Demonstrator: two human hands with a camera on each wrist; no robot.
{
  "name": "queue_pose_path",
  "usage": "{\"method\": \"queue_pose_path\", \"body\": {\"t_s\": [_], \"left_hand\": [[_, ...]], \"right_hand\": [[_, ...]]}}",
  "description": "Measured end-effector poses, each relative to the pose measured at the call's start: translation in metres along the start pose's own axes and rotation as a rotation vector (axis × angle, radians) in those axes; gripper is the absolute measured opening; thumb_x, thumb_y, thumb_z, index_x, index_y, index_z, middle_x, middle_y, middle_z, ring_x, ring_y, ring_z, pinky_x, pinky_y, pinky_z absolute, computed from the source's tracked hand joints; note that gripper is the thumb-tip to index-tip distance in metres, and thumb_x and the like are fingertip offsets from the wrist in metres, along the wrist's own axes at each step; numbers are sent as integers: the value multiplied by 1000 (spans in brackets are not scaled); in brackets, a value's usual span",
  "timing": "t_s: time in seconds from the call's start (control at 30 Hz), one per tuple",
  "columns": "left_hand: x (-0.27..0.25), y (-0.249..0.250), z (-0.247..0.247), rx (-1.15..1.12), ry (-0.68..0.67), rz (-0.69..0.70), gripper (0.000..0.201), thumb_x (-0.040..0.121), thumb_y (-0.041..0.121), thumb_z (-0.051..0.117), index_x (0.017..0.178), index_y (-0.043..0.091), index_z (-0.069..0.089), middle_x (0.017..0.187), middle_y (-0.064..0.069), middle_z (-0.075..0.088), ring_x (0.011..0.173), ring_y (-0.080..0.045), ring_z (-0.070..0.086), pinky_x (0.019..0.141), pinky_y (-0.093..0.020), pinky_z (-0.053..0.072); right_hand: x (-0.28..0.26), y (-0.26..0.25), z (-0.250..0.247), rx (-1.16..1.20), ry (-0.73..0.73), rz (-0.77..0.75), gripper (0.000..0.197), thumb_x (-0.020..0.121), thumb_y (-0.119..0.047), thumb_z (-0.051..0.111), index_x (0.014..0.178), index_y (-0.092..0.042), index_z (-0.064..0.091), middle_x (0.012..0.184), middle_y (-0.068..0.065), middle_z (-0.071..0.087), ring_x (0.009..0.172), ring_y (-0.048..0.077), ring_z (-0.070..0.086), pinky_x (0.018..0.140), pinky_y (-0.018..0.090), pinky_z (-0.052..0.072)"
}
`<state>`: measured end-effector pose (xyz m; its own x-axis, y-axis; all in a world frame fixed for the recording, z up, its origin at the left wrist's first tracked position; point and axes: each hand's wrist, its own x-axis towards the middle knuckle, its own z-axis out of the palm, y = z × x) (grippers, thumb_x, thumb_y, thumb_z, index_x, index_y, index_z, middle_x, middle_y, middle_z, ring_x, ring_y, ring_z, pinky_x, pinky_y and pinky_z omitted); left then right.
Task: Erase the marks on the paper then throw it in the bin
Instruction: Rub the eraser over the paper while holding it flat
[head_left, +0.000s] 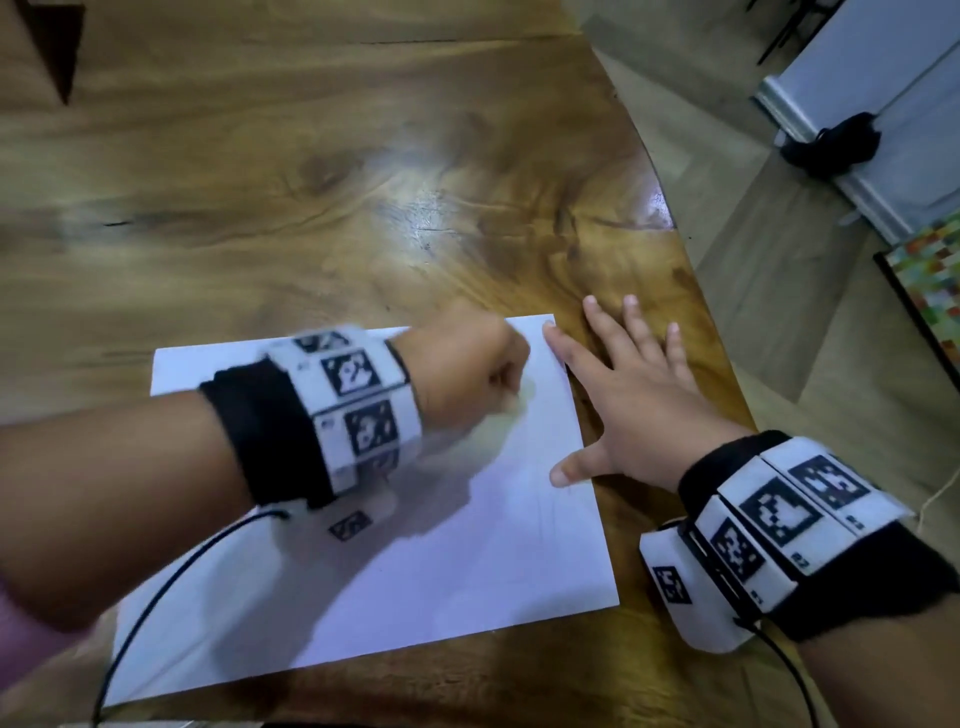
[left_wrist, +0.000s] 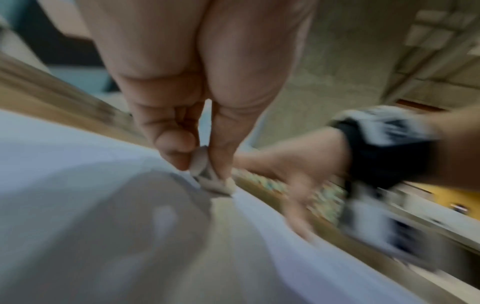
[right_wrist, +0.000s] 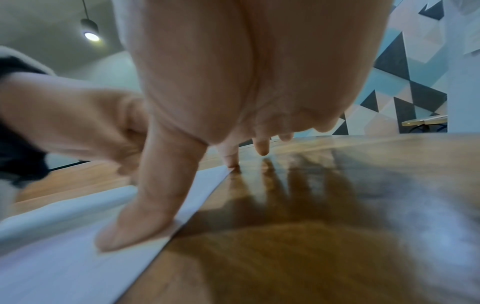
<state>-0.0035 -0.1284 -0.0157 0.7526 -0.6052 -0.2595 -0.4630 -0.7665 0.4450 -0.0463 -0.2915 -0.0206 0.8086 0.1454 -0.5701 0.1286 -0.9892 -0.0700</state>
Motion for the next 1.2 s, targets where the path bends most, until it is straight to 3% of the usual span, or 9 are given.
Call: {"method": "queue_pose_path", "body": {"t_s": [0.1, 0.27, 0.43, 0.57, 0.77, 0.87, 1.0, 1.1, 1.2], "left_hand": [[11, -5, -7, -20, 136, -100, 8, 76, 16, 64, 84, 12, 67, 73, 3, 55, 73, -16, 47, 53, -21, 24], [-36, 1, 18, -7, -69, 95, 4, 78, 16, 61, 76, 13, 64, 73, 0, 60, 74, -20, 54, 63, -24, 39], [-38, 2, 19, -11, -44, 53, 13, 81, 19, 57, 86, 12, 66, 89, -7, 65, 87, -25, 58, 76, -31, 43], [-42, -3, 18, 7, -33, 91, 11, 80, 21, 60, 88, 16, 67, 87, -4, 62, 83, -23, 57, 71, -28, 41], [-24, -34, -12, -129, 93, -175, 26, 69, 26, 75, 94, 20, 70, 76, 1, 67, 72, -16, 58, 63, -19, 42], [-6, -30, -12, -131, 116, -139, 21, 72, 22, 73, 92, 21, 70, 81, -3, 71, 69, -14, 54, 51, -4, 33], [1, -18, -8, -70, 108, -83, 21, 74, 19, 69, 95, 17, 69, 88, -6, 71, 71, -17, 51, 53, -3, 32], [-29, -19, 0, -23, -26, 25, 17, 73, 20, 69, 88, 14, 72, 88, -6, 70, 80, -23, 59, 63, -20, 34], [-56, -21, 5, -9, -229, 63, 14, 74, 24, 69, 87, 18, 72, 81, 3, 68, 78, -16, 59, 67, -21, 41]], "right_hand": [[0, 0, -1, -5, -2, 2, 126, 59, -64, 72, 144, -39, -17, 151, -2, -35, 134, 25, -39, 112, 51, -19], [0, 0, -1, 5, 3, -11, 126, 58, -64, 73, 145, -38, -16, 150, -2, -35, 134, 24, -39, 112, 51, -19], [-5, -5, -2, -26, 69, -142, 114, 66, -53, 74, 149, -30, -2, 151, -12, -32, 134, 13, -37, 110, 41, -22], [-6, -8, -2, -13, 32, -225, 106, 75, -44, 71, 150, -25, -1, 156, -16, -13, 142, 7, -19, 111, 29, -16], [-10, -20, 0, 25, 22, -199, 117, 69, -50, 74, 149, -16, -3, 156, -12, -13, 143, 6, -15, 110, 24, -15], [-10, -24, 2, 52, 21, -172, 122, 65, -47, 77, 149, -13, -5, 156, -12, -16, 143, 7, -14, 109, 23, -13], [-12, -25, 2, 24, 26, -165, 122, 66, -47, 76, 149, -13, -7, 156, -11, -15, 143, 10, -12, 107, 24, -14], [-14, -26, 1, 24, 28, -158, 121, 67, -47, 75, 149, -15, -7, 156, -12, -15, 142, 11, -11, 106, 24, -15], [-13, -25, 2, 6, 38, -170, 121, 67, -48, 75, 149, -14, -6, 156, -10, -13, 143, 11, -11, 107, 27, -17]]}}
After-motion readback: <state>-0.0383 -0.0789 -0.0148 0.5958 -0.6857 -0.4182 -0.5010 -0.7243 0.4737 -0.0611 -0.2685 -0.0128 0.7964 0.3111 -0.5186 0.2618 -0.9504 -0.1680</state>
